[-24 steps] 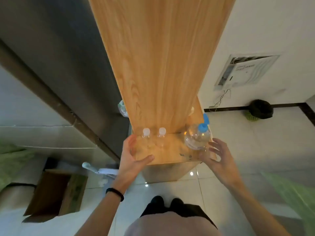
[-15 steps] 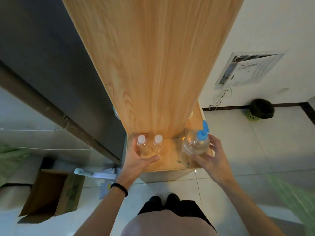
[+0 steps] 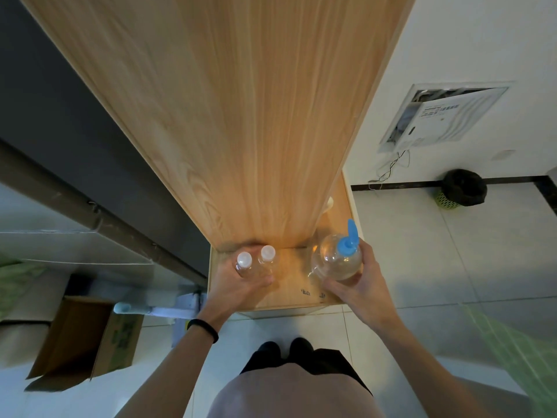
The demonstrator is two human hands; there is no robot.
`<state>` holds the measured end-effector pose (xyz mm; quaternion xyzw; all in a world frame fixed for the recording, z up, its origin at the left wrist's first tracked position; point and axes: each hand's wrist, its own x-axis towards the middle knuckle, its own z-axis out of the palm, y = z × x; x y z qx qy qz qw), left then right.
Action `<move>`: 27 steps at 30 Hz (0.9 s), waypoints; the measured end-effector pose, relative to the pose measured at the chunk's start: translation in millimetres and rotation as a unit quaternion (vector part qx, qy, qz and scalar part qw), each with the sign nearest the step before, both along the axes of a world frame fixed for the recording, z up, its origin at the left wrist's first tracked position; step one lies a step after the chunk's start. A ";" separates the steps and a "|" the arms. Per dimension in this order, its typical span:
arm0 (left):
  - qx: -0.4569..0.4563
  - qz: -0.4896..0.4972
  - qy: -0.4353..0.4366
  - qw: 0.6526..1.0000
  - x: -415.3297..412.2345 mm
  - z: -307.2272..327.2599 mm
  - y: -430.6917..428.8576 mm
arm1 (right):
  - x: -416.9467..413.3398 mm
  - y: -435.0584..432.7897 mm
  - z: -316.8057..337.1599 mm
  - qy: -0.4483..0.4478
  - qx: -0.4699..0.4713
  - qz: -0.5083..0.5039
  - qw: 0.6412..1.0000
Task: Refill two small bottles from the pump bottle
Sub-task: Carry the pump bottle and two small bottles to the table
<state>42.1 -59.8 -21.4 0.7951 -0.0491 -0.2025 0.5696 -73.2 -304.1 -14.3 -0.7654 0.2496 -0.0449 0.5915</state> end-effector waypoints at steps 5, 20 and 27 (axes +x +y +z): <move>0.000 0.011 0.012 1.000 1.5 0.6 -4.0 | 3.1 0.2 -3.6 0.021 -0.029 -0.001 0.999; -0.091 -0.094 0.130 0.983 -35.8 29.5 2.4 | -54.2 22.7 28.0 -0.014 0.136 -0.117 0.984; -0.094 -0.198 0.243 0.945 -45.8 29.3 2.7 | -122.0 87.8 29.6 -0.073 0.299 -0.270 0.912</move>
